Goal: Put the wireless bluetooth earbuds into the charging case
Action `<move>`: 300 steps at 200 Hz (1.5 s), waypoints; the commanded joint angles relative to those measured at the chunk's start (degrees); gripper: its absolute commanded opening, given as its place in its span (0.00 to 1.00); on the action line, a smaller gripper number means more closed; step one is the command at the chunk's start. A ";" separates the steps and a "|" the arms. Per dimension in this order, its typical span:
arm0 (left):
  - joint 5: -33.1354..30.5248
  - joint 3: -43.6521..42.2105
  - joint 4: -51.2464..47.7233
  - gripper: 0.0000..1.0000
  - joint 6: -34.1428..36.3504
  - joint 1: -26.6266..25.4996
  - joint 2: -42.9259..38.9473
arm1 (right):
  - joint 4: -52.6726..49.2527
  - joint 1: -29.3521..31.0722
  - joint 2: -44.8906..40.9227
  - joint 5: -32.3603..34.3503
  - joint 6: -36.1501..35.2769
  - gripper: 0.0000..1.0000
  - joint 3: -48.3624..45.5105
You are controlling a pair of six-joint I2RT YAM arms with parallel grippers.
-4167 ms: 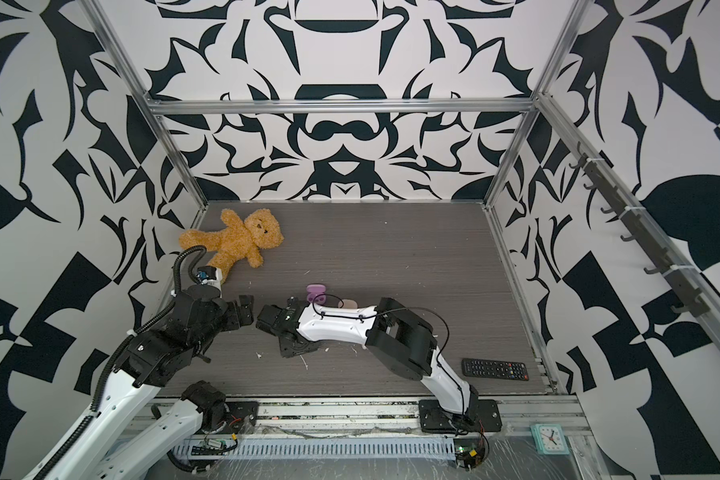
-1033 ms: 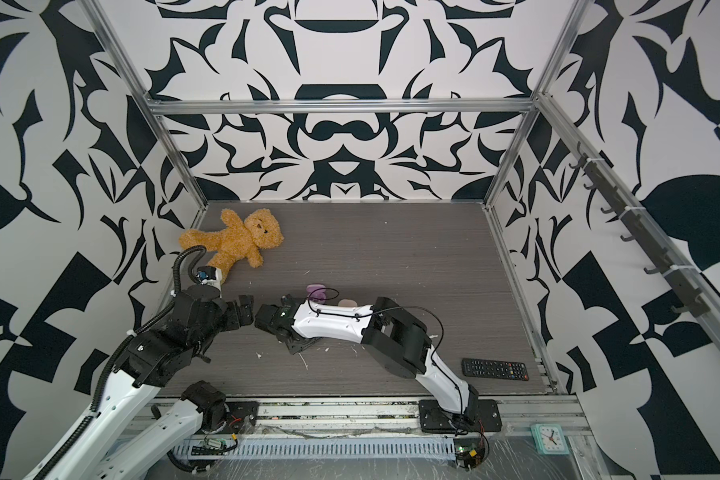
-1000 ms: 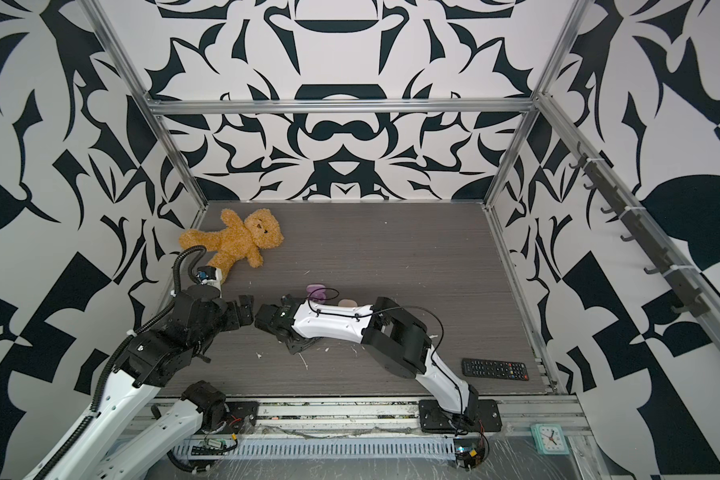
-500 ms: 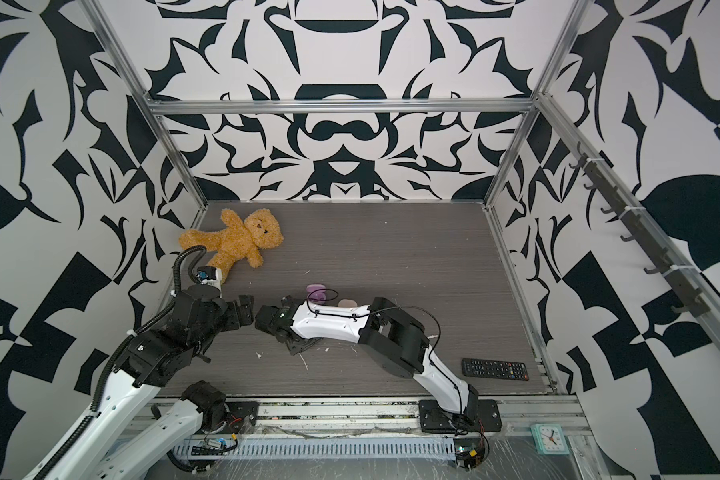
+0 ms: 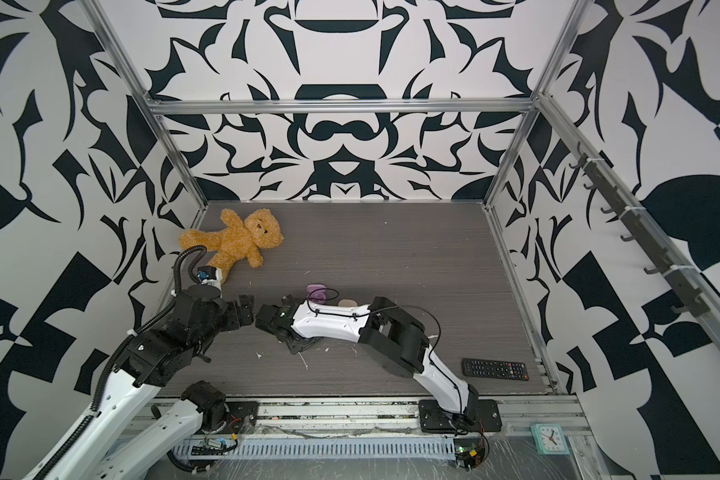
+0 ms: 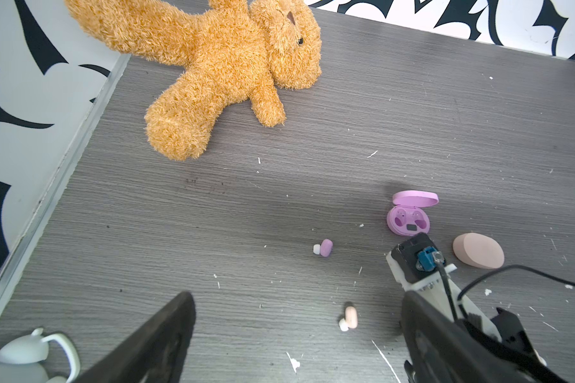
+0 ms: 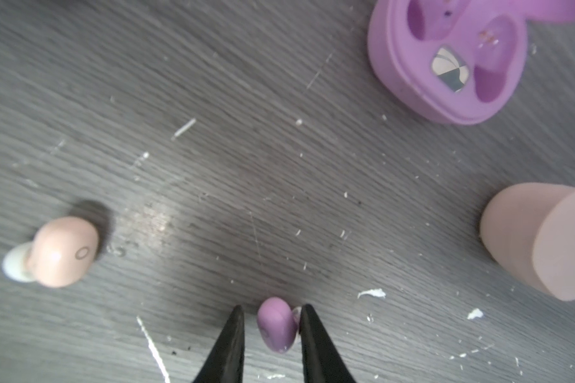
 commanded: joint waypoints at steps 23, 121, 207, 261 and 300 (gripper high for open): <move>0.12 -0.26 -0.12 0.99 -0.53 -0.07 0.08 | -2.10 -0.62 0.79 0.60 -0.20 0.28 1.66; 0.12 -0.13 -0.09 0.99 -0.50 -0.06 0.58 | -4.39 -2.12 1.90 0.74 -1.49 0.25 3.53; 0.12 -0.17 -0.07 0.99 -0.50 -0.11 0.91 | -5.24 -3.68 2.43 0.03 -2.55 0.26 3.84; 0.15 -0.12 -0.07 0.99 -0.42 -0.07 1.04 | -5.36 -4.17 2.70 -0.99 -2.56 0.27 3.81; 0.12 -0.14 -0.07 0.99 -0.42 -0.12 1.07 | -4.79 -4.55 2.58 -1.91 -2.39 0.19 3.19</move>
